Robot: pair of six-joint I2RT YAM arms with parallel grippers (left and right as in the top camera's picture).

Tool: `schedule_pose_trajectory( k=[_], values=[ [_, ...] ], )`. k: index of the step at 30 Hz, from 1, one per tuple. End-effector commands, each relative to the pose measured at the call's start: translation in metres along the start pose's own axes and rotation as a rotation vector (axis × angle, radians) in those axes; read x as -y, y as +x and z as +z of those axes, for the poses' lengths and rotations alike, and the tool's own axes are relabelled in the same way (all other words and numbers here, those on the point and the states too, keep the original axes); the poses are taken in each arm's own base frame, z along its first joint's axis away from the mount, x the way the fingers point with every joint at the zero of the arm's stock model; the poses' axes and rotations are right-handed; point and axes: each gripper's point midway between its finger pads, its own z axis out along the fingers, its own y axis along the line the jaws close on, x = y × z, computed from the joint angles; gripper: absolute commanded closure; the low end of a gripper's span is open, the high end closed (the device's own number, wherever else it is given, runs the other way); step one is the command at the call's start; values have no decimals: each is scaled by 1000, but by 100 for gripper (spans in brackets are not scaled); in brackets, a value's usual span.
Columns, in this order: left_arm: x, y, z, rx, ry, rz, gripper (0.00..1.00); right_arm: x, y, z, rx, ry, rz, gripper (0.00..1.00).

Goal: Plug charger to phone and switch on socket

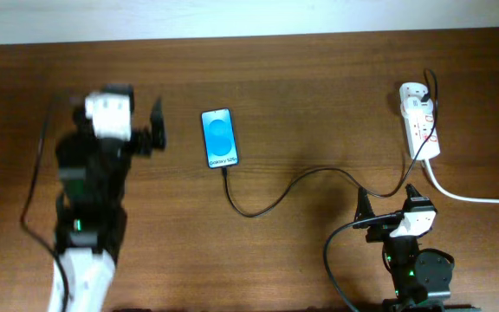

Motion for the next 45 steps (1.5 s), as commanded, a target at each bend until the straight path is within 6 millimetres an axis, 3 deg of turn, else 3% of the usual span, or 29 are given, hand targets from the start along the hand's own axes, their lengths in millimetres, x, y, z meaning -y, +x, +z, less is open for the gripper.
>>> schedule_pose_trajectory(
  k=[1, 7, 10, 15, 45],
  values=[
    [3, 41, -39, 67, -26, 96, 1, -1, 2, 0, -2, -1, 1, 1],
    [8, 112, -87, 137, -87, 202, 1, -1, 2, 0, -3, -1, 1, 2],
    [7, 127, -98, 167, -113, 202, 0, -1, 2, 0, -2, -1, 1, 2],
    [5, 157, -106, 69, -133, 199, 0, -1, 2, 0, -2, -1, 1, 2],
    [5, 156, -106, 74, -133, 202, 1, -1, 2, 0, -2, -1, 1, 1]
  ],
)
